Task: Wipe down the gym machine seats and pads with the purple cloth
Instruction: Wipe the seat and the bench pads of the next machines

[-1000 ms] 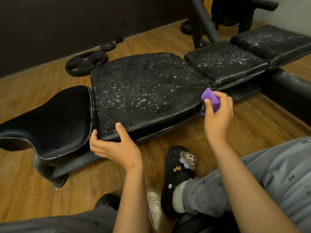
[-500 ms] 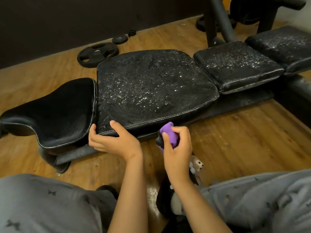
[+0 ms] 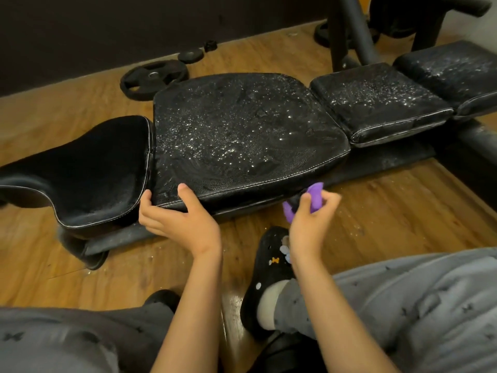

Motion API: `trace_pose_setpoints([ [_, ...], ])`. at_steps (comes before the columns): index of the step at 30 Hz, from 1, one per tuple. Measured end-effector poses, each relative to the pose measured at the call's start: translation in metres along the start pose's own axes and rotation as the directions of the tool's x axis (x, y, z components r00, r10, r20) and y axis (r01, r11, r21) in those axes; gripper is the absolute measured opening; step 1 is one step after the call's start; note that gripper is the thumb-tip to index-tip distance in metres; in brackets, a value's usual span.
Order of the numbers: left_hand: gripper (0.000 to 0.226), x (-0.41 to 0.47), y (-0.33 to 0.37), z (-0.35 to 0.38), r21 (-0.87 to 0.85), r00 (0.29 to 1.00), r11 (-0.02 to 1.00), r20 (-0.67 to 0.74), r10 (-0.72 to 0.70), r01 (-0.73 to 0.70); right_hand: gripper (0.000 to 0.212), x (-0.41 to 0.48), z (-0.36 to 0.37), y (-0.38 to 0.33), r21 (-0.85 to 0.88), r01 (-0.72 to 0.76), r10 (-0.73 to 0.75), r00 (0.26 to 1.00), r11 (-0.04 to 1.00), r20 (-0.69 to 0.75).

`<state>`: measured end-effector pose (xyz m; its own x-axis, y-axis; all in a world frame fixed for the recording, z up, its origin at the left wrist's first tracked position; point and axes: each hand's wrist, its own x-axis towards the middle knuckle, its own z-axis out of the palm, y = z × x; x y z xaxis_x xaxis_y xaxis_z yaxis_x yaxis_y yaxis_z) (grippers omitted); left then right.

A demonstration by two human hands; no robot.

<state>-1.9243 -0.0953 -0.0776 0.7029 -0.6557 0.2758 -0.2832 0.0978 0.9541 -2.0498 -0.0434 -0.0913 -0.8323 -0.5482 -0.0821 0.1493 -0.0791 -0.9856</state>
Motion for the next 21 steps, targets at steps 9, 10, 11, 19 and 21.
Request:
trace_pose_setpoints([
  [9,0.045,0.004,0.001,-0.013,-0.172,0.990,0.975,0.026,-0.141,0.143,0.024,-0.038,0.019,0.018,0.001,0.007,-0.007,0.997,1.000,0.077],
  [10,0.041,0.006,0.001,-0.015,-0.195,0.989,0.969,0.025,-0.148,0.150,0.021,-0.027,0.014,0.014,0.026,-0.015,0.013,0.999,1.000,0.052],
  [11,0.035,0.007,0.001,-0.017,-0.206,0.988,0.966,0.024,-0.152,0.153,0.017,-0.020,0.011,0.012,0.025,-0.011,0.010,0.999,1.000,0.033],
  [19,0.026,0.019,0.000,-0.037,-0.208,0.984,0.965,0.112,-0.140,0.161,0.026,-0.099,0.050,0.031,-0.173,0.333,-0.275,0.916,0.927,0.293],
  [21,0.026,0.023,-0.002,-0.045,-0.208,0.974,0.961,0.175,-0.146,0.182,0.026,-0.104,0.054,0.032,-0.181,0.371,-0.304,0.899,0.911,0.315],
])
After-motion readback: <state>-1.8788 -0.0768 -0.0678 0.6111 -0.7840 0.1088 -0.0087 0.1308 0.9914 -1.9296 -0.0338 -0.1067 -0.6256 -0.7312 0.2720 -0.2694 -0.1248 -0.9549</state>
